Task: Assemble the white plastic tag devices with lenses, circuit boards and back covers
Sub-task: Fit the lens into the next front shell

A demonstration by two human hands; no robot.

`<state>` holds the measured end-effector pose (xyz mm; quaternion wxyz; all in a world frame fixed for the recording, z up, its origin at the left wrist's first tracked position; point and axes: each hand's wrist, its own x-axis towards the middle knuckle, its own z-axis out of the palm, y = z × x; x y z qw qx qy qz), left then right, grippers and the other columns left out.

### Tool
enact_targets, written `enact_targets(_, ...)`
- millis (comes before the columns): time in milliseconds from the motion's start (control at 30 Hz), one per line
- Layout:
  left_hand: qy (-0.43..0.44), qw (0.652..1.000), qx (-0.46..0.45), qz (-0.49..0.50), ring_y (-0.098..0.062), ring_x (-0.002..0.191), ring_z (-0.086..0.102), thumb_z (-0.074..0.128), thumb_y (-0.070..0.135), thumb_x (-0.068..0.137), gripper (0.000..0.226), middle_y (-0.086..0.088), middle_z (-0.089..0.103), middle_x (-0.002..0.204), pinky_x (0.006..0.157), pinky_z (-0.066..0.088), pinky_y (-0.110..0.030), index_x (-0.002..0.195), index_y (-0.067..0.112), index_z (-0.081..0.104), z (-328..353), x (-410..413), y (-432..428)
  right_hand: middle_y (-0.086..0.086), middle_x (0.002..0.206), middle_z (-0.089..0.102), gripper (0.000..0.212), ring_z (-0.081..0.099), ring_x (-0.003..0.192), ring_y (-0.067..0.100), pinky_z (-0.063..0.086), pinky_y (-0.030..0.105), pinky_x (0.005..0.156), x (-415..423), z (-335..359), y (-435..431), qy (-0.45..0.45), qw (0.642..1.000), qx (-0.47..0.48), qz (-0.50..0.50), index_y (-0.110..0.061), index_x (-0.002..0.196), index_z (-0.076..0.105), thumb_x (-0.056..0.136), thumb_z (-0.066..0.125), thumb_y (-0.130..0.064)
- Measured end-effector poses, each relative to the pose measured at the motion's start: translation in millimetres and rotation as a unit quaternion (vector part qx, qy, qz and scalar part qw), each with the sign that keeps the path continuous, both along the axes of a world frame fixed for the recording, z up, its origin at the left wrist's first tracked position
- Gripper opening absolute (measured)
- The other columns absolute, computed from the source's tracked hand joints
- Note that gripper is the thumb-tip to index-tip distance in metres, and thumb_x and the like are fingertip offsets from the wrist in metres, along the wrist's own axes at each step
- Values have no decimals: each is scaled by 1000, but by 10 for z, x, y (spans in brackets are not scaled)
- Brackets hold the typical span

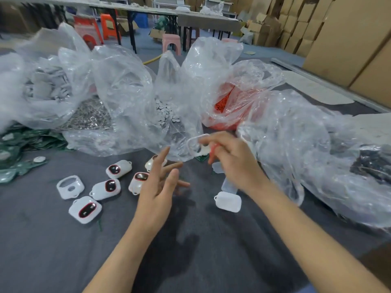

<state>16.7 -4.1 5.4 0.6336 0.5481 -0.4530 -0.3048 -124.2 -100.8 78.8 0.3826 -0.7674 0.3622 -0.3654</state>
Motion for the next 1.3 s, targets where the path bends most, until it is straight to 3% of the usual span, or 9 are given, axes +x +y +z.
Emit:
enact_targets(133,-13,995,34,89,-21,86,70,49,23,98,27,-1,72,94,81,56,-39,123,34,52,-66,109,-30,-13,66,65,30,55,56,2,38,9,50,286,-376,85,18,982,140,127,-7,111,68,99,41,0)
enact_targets(233,-55,986,57,146,-9,69,66,54,19,97,11,9,72,77,67,54,-25,95,26,62,-78,206,-50,21,83,65,32,58,64,11,31,17,46,235,-529,42,-26,967,194,163,-14,104,72,100,42,-4)
enact_targets(333,-35,985,63,154,-9,56,63,56,14,96,14,9,70,69,57,50,-20,87,23,62,-53,214,-63,15,80,64,35,57,64,14,31,21,44,193,-614,-35,-101,960,223,135,-17,98,73,100,42,-2)
enact_targets(433,-113,982,52,141,-8,67,64,60,-3,87,24,6,70,76,67,49,-18,86,21,63,-48,234,-33,3,82,70,36,56,58,13,42,20,47,93,-602,-200,-117,978,169,38,-21,94,72,97,45,3)
enact_targets(567,-271,957,95,38,13,92,56,46,-19,72,40,7,67,105,78,36,-3,85,14,63,-46,262,-21,1,77,68,35,59,55,1,48,11,60,34,-668,-280,24,996,84,-33,-18,89,71,90,48,8)
enact_targets(733,-233,964,126,10,2,110,57,43,-13,78,46,10,66,113,99,40,-14,107,19,58,-69,248,-13,-8,80,71,23,66,61,1,49,9,65,68,-649,-269,40,995,89,-33,-13,93,73,90,56,1)
enact_targets(867,-245,965,83,38,11,103,58,60,6,88,34,14,66,110,92,43,-13,112,28,53,-74,221,-20,-2,88,74,21,72,78,10,56,27,81,102,-570,-169,-30,994,104,8,-15,94,73,89,61,0)
enact_targets(1000,-241,967,66,40,5,100,60,69,17,87,47,18,61,112,88,46,-12,117,43,45,-66,175,-23,-8,87,74,25,70,84,7,53,17,79,181,-568,-21,-30,995,76,59,-24,90,74,89,63,-2)
enact_targets(1300,-218,971,19,92,2,80,65,70,2,84,23,17,69,81,76,47,-9,86,25,67,-60,194,-48,-3,81,75,10,71,81,12,54,19,78,193,-514,80,-55,983,147,94,-15,86,76,80,74,-7)
